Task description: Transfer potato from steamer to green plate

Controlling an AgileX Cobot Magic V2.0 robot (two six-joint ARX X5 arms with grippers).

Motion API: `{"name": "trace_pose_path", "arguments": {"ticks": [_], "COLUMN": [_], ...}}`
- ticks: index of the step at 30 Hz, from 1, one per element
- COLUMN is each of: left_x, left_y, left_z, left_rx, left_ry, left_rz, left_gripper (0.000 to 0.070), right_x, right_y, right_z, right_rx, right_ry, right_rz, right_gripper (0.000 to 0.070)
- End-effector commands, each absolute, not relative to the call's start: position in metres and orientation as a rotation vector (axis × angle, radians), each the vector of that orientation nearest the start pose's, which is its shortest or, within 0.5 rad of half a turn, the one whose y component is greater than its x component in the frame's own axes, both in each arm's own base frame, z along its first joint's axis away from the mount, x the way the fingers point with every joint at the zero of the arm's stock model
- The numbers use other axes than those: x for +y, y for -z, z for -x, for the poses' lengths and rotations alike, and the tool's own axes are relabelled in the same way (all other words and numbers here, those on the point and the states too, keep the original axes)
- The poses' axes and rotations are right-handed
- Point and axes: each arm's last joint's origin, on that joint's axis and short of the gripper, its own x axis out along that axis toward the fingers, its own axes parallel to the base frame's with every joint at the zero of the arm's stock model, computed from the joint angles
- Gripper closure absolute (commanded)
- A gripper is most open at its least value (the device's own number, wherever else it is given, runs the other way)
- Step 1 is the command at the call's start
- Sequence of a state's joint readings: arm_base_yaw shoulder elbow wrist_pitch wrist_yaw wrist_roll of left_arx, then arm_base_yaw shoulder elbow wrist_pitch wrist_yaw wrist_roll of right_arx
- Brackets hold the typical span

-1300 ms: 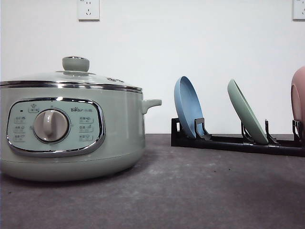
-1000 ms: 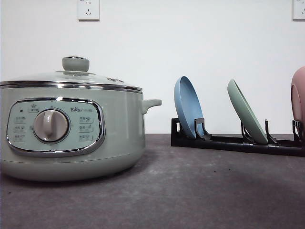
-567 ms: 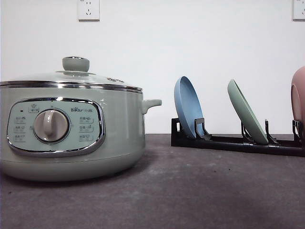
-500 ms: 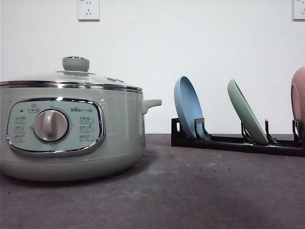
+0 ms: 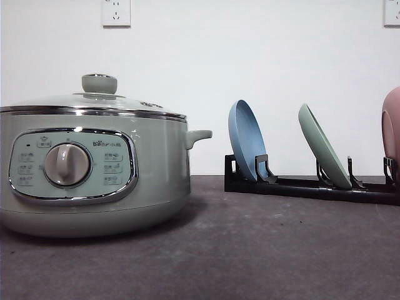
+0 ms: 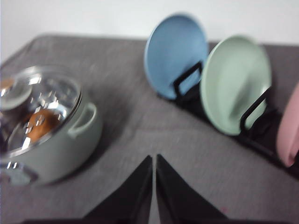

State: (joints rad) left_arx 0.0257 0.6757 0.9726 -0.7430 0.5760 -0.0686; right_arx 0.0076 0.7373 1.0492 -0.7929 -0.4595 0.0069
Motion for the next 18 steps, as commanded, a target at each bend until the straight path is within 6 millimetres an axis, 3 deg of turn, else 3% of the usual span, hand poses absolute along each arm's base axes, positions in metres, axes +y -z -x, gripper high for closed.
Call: {"name": "trace_pose_path", "arguments": {"ticks": [1, 9, 11, 13, 15, 17, 18], "left_x": [-0.0151, -0.0203, -0.0203, -0.0203, -0.0203, -0.0203, -0.0203], "left_y": [-0.3664, -0.3679, -0.3679, -0.3679, -0.3679, -0.3679, -0.3678], "left_z": [-0.1132, -0.112, -0.112, -0.112, -0.112, -0.112, -0.112], "left_rx": [0.429, 0.448, 0.451, 0.451, 0.451, 0.451, 0.451], "left_ry": [0.575, 0.627, 0.625, 0.626, 0.625, 0.625, 0.625], "left_rz": [0.135, 0.119, 0.125, 0.125, 0.125, 0.125, 0.125], "left_gripper": [0.0699, 0.0688, 0.0578, 0.0413, 0.02, 0.0102, 0.0095], "right_x": [0.0152, 0.02, 0.0199, 0.0199, 0.0198, 0.0197, 0.0197], "right_y": [-0.3758, -0.3756, -0.3755, -0.3756, -0.3756, -0.3756, -0.3756], "right_z": [-0.1238, -0.1277, -0.1278, -0.1278, -0.128, -0.128, -0.1279], "right_rx": [0.478, 0.536, 0.538, 0.54, 0.543, 0.544, 0.544], "right_ry": [-0.493, -0.533, -0.527, -0.524, -0.518, -0.515, -0.515], "right_rz": [-0.069, -0.056, -0.058, -0.067, -0.079, -0.081, -0.081], "right_gripper": [0.07, 0.07, 0.0687, 0.0564, 0.0335, 0.0189, 0.0176]}}
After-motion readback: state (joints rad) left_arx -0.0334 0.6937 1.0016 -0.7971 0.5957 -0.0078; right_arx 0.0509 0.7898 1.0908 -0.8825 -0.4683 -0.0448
